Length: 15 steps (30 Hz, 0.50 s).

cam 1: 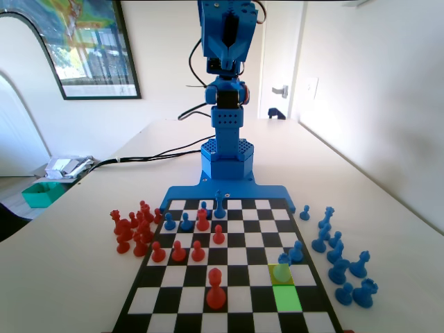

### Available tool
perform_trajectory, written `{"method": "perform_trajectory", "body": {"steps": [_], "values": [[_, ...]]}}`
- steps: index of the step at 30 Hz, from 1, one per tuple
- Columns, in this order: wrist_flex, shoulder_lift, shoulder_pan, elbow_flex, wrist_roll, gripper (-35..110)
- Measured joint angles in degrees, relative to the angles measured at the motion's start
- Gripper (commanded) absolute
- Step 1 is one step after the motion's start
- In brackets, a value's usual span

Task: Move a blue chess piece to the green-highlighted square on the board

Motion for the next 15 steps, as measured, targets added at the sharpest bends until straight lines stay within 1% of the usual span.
{"method": "perform_trajectory", "body": {"steps": [15], "values": [[0.0,0.0,-0.5,0.0,0.0,1]]}}
